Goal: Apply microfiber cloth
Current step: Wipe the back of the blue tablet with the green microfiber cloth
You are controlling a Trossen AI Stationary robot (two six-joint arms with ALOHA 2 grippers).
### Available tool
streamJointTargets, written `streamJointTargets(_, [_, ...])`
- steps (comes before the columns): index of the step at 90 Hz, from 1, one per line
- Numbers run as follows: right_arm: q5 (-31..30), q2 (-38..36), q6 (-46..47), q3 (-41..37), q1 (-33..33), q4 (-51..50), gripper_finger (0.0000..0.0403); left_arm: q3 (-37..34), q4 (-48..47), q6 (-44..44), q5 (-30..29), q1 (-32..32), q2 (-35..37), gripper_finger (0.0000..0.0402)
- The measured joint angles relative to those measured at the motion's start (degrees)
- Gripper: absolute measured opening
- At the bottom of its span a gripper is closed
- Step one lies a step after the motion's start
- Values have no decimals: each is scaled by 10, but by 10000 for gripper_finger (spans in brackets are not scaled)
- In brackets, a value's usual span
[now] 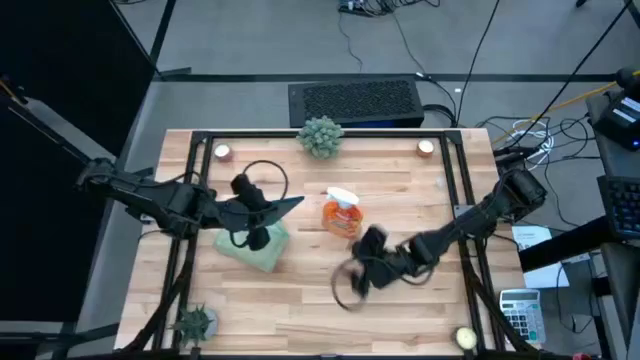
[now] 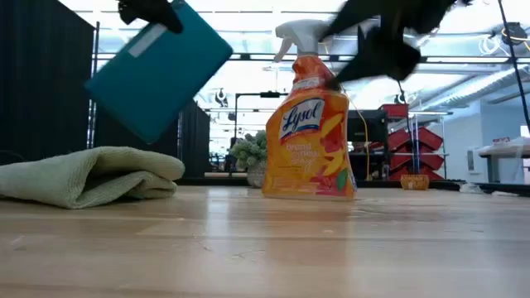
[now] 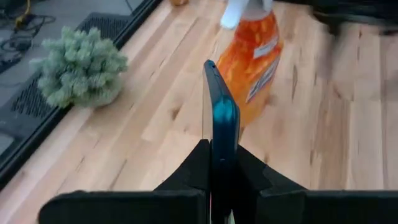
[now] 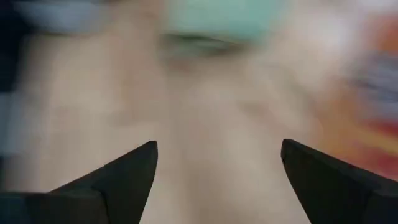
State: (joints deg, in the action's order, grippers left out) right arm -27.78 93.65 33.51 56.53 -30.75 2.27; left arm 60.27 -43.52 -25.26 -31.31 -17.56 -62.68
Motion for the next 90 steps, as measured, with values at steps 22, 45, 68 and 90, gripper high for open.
streamJointTargets(22, [-78, 163, -273, 77, 3, 206, 325, 0, -25, -15, -19, -21, 20, 11])
streamJointTargets(45, [-87, 318, -456, 279, 97, 97, 325, 0, -25, -14, -21, -20, 29, 11])
streamJointTargets(68, [36, 418, -341, 402, 175, 78, 325, 0, -26, -14, -20, -21, 29, 11])
streamJointTargets(90, [90, 471, -223, 449, 206, -33, 306, 0, -26, -14, -20, -21, 29, 11])
